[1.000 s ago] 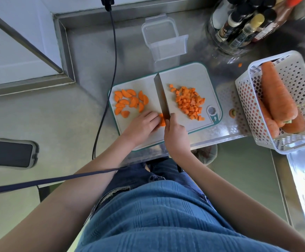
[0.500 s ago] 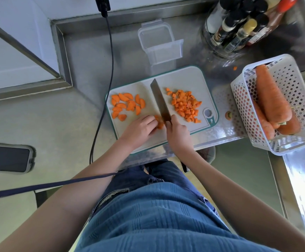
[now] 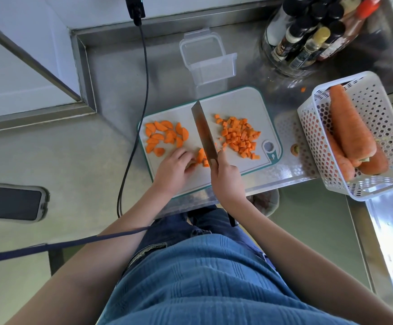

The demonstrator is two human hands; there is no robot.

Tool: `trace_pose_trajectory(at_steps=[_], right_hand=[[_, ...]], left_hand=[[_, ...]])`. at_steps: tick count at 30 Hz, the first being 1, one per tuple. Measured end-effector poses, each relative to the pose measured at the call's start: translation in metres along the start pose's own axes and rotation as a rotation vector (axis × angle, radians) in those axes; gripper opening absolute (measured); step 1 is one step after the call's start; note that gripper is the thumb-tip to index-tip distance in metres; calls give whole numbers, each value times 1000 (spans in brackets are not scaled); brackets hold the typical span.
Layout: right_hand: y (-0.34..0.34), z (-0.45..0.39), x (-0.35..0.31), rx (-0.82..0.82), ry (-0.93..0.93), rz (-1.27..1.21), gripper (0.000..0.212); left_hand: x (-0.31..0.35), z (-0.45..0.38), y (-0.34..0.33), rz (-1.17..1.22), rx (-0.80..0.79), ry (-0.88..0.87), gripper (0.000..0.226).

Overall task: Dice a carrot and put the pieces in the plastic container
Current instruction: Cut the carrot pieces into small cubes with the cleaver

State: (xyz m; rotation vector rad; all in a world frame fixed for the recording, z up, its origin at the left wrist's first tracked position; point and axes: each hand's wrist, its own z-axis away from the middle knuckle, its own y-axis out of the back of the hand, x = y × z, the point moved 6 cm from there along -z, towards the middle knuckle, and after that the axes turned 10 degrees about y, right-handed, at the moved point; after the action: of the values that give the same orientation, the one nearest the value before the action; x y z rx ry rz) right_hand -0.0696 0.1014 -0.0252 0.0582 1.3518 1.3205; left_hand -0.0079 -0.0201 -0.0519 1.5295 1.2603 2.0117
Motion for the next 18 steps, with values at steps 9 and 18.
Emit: trace_pose_trajectory(at_steps=[9,18], right_hand=[[-3,6,6,-11,-22,54,22],[0,10,7,28,-41,45,19]], left_hand=[[13,-4,-3,29,1,64,17],[23,-8,0,113,13,44,18]])
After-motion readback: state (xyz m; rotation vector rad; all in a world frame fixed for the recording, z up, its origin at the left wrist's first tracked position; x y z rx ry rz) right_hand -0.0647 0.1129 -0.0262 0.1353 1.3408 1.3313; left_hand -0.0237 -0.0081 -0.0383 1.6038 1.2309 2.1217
